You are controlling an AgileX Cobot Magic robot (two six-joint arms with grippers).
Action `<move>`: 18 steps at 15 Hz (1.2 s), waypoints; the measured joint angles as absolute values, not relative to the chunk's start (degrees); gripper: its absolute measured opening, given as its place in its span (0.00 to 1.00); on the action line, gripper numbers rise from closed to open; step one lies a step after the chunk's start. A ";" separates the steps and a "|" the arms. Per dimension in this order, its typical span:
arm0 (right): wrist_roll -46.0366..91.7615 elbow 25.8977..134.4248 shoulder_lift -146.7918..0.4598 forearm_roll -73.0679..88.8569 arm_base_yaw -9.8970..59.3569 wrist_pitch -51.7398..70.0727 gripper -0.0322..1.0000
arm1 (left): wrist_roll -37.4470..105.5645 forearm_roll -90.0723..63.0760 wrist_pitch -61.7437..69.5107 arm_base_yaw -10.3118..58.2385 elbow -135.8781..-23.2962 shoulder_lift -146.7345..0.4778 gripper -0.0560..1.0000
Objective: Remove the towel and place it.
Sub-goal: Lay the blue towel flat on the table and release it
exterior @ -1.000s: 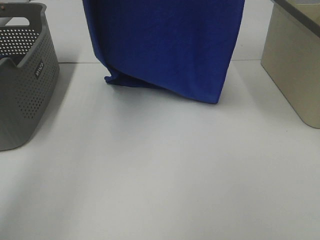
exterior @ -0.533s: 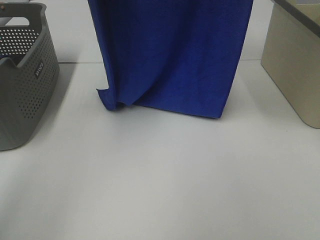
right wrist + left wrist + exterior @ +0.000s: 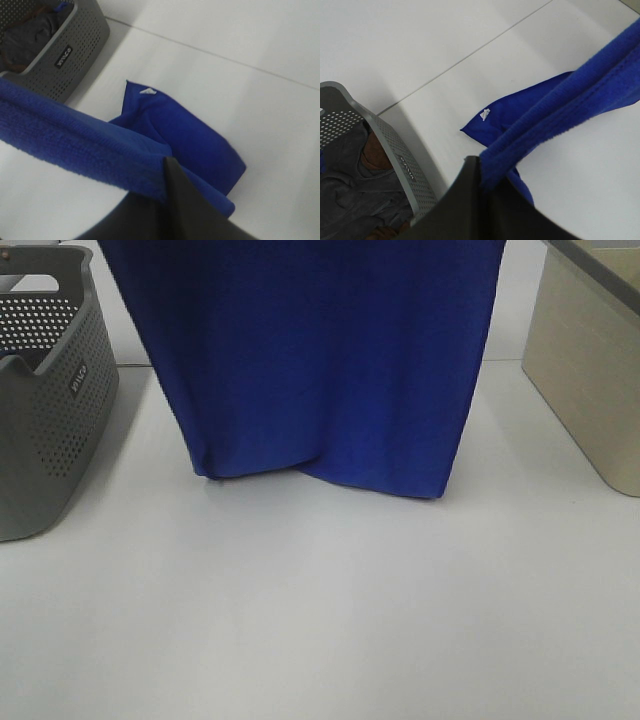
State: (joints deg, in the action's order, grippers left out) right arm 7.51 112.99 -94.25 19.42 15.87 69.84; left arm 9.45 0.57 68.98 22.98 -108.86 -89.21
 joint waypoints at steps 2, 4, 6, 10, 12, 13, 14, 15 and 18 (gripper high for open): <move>7.51 105.65 -89.90 20.91 15.87 69.84 0.05 | 9.45 -0.40 68.75 23.15 -103.76 -85.26 0.05; 7.51 100.21 -86.40 23.15 15.87 69.79 0.05 | 9.45 -1.95 68.75 23.20 -98.15 -82.05 0.05; 7.51 96.14 -84.34 24.47 15.87 69.79 0.05 | 9.45 -4.47 68.75 23.20 -93.22 -79.41 0.05; 7.51 86.29 -80.67 27.10 15.87 69.73 0.05 | 9.45 -7.91 68.70 23.20 -83.88 -74.37 0.05; 7.51 79.01 -77.29 28.19 15.87 69.67 0.05 | 9.74 -11.40 68.70 23.20 -78.78 -70.82 0.05; 7.51 76.09 -75.57 28.36 15.87 69.67 0.05 | 9.97 -13.46 68.70 23.20 -76.78 -68.81 0.05; 7.51 73.51 -73.80 28.59 15.87 69.61 0.05 | 10.08 -15.36 68.70 23.38 -74.43 -67.27 0.05; 7.51 71.22 -71.62 28.59 15.87 69.61 0.05 | 10.14 -16.79 68.64 23.95 -72.14 -66.12 0.05; 7.51 63.83 -66.75 27.67 15.87 69.61 0.05 | 10.14 -18.39 68.47 28.19 -63.08 -65.66 0.05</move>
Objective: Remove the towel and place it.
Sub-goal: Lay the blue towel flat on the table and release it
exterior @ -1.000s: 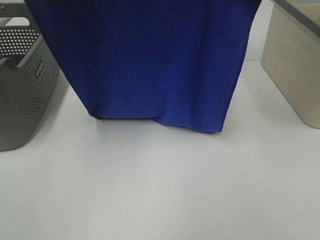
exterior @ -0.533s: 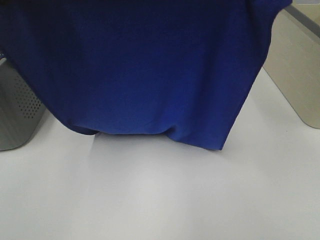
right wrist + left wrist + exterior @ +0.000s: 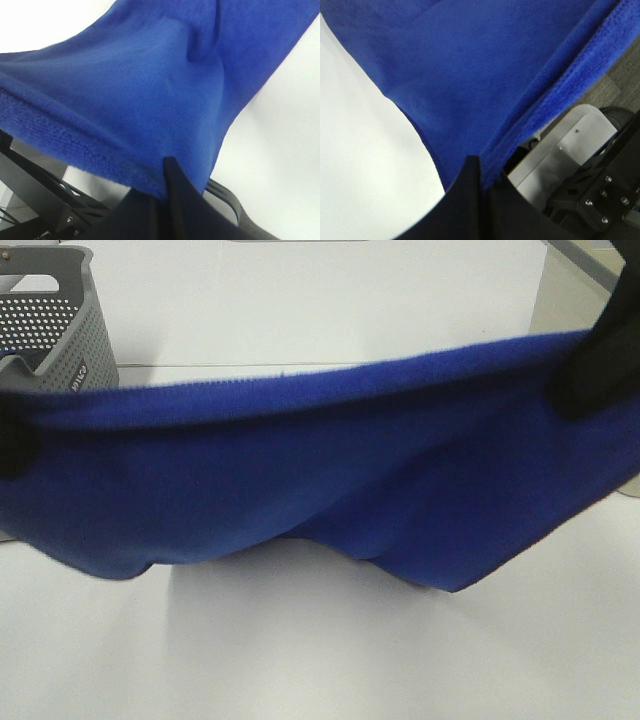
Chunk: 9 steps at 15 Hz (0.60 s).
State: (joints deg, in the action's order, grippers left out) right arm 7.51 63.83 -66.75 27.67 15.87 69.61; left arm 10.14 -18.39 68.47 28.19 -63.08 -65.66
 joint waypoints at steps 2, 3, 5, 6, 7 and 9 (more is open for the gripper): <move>7.51 58.44 -65.32 27.62 15.81 69.56 0.05 | 9.91 -19.71 68.30 30.65 -58.33 -65.66 0.05; 7.51 55.75 -64.97 27.56 15.81 69.56 0.05 | 9.63 -20.23 67.95 32.43 -55.86 -65.66 0.05; 7.51 51.17 -64.57 27.56 15.81 69.50 0.05 | 9.00 -21.03 67.27 36.10 -51.57 -65.66 0.05; 7.51 48.87 -64.40 27.73 15.81 69.61 0.05 | 7.85 -21.20 66.92 37.64 -49.96 -65.66 0.05; 7.51 46.70 -64.40 27.85 15.81 69.61 0.05 | 6.70 -21.43 66.58 39.48 -48.53 -65.72 0.05; 7.51 42.57 -64.40 27.85 15.81 69.67 0.05 | 6.02 -23.66 66.00 43.14 -45.38 -67.67 0.05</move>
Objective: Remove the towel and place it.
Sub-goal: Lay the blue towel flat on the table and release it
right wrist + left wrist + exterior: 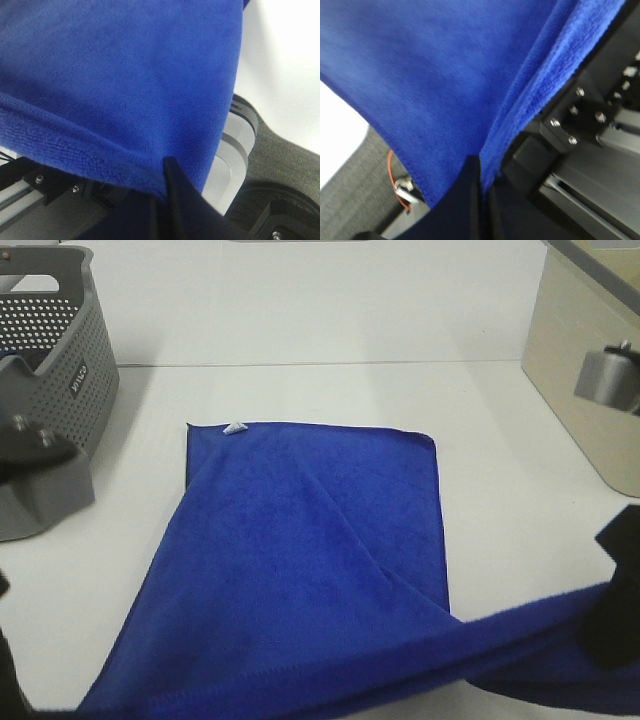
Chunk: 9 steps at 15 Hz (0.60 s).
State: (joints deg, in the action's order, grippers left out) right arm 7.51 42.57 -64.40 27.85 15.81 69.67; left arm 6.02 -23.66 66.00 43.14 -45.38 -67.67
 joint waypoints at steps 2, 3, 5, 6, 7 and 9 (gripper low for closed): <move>7.45 39.30 -64.40 27.44 15.81 69.73 0.05 | 6.02 -25.15 63.60 45.84 -42.91 -71.79 0.05; 7.45 38.33 -64.40 26.99 15.81 69.73 0.05 | 5.96 -25.32 61.88 46.47 -42.23 -74.66 0.05; 7.45 37.07 -66.00 25.61 15.81 69.67 0.05 | 6.07 -25.38 58.96 46.64 -42.17 -80.33 0.05; 7.45 36.55 -67.84 25.15 15.81 69.61 0.05 | 6.65 -25.55 58.16 46.75 -42.17 -83.08 0.05; 7.45 36.27 -70.07 25.21 15.81 69.56 0.05 | 7.51 -25.84 57.93 46.75 -42.17 -85.94 0.05; 8.08 35.98 -74.83 25.32 15.81 69.39 0.05 | 9.40 -27.39 57.93 46.75 -42.17 -90.24 0.05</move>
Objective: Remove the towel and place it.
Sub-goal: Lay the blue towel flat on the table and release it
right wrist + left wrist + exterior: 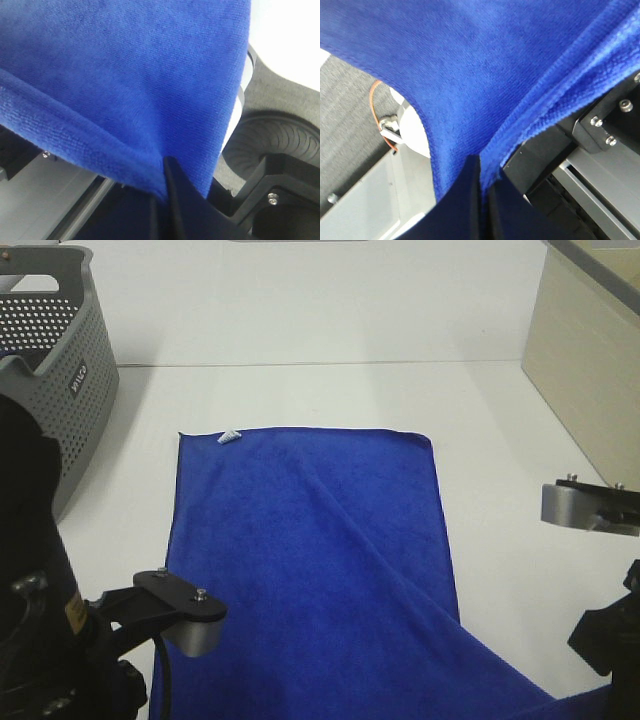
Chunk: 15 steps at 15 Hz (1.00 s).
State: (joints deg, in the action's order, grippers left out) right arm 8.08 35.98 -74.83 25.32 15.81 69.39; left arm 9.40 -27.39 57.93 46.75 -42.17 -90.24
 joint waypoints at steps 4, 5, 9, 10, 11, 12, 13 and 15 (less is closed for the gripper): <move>10.54 35.98 -84.05 25.10 15.81 69.21 0.05 | 11.69 -28.88 60.28 46.75 -42.17 -91.73 0.05; 11.34 35.98 -85.94 25.61 15.81 69.21 0.05 | 11.92 -29.11 61.76 46.75 -42.17 -91.73 0.05; 14.44 36.04 -93.74 26.13 15.81 69.10 0.05 | 12.03 -29.11 61.36 46.75 -42.23 -94.25 0.05; 14.84 36.04 -95.23 26.36 15.81 69.10 0.05 | 12.20 -29.16 61.36 46.75 -42.34 -95.68 0.05; 14.95 36.04 -96.37 26.41 15.81 69.04 0.05 | 12.55 -29.34 61.36 46.75 -42.34 -96.77 0.05; 15.01 36.10 -97.06 26.76 15.81 69.04 0.05 | 12.89 -29.56 61.36 46.75 -42.40 -97.69 0.05; 15.13 36.10 -97.23 27.39 15.81 69.04 0.05 | 13.18 -29.56 62.05 46.75 -42.40 -98.09 0.05; 16.67 34.78 -97.23 30.31 15.81 69.04 0.05 | 13.41 -28.48 64.40 46.75 -42.40 -98.15 0.05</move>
State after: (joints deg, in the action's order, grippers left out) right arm 16.67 34.78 -97.23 30.31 15.81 69.04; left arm 13.41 -28.48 64.40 46.75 -42.40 -98.15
